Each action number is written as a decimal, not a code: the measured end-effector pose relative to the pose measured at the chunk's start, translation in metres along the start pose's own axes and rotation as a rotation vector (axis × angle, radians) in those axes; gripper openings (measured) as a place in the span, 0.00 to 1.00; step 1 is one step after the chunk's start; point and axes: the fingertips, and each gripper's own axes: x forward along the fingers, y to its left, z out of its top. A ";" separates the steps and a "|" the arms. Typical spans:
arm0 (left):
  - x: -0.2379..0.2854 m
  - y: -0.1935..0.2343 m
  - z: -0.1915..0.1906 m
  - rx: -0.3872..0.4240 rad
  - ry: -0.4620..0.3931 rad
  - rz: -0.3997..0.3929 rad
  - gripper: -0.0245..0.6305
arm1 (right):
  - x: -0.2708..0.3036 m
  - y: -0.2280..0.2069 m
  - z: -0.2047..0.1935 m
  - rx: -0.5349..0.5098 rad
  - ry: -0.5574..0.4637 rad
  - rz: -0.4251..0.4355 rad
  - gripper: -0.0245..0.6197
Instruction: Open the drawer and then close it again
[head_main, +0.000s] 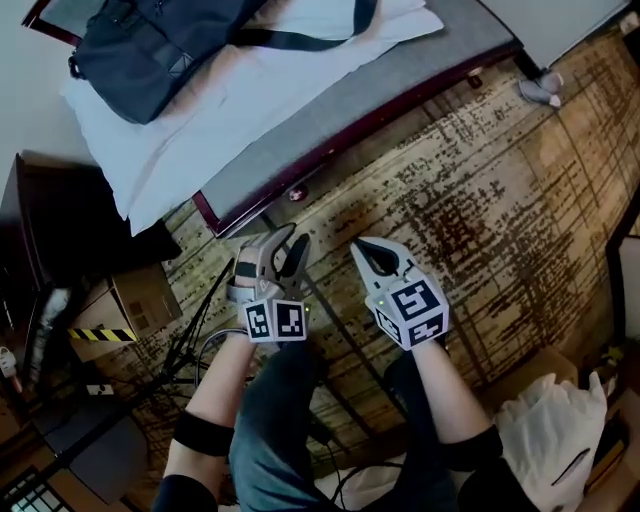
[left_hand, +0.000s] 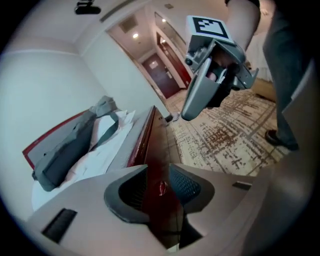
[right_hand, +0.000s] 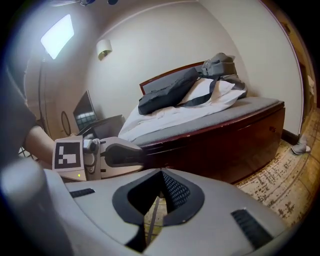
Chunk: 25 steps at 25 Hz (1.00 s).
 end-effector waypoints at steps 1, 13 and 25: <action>0.006 -0.004 -0.007 0.054 -0.014 0.003 0.23 | 0.007 -0.003 -0.007 0.000 -0.003 -0.001 0.04; 0.071 -0.029 -0.067 0.411 -0.041 0.207 0.33 | 0.073 -0.045 -0.076 -0.002 -0.038 -0.025 0.04; 0.106 -0.037 -0.094 0.545 0.051 0.314 0.33 | 0.100 -0.075 -0.102 0.026 -0.096 -0.034 0.04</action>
